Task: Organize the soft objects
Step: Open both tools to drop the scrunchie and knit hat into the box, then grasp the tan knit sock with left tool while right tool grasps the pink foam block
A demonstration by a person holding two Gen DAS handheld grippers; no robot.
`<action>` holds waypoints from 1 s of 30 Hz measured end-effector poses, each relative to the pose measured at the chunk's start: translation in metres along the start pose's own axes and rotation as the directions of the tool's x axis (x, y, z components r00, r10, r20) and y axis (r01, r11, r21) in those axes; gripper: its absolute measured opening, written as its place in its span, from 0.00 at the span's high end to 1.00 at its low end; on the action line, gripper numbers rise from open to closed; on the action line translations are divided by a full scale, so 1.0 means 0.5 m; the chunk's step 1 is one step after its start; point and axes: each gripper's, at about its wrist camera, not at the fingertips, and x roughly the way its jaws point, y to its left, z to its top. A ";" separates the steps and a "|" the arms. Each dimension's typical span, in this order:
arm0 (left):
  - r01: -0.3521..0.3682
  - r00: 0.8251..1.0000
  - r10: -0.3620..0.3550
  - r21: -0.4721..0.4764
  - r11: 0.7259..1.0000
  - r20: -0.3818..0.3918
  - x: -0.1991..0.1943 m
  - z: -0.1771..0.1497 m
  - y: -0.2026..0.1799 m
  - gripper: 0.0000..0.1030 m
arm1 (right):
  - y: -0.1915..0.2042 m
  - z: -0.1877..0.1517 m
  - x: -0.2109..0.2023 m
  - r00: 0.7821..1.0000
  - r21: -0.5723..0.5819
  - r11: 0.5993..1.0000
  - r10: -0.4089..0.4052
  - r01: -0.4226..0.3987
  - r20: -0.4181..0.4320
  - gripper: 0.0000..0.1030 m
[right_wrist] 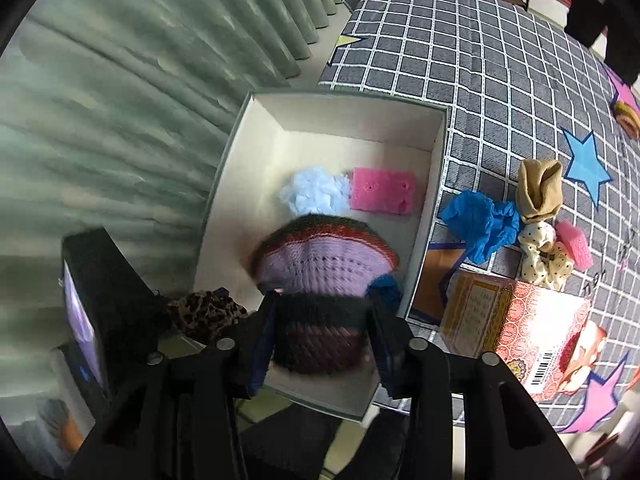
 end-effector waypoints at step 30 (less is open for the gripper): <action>0.199 0.979 -0.199 0.013 0.980 0.029 -0.081 0.334 -0.214 0.00 | -0.549 0.037 0.047 0.988 0.423 0.901 -0.033 0.094 -0.151 0.00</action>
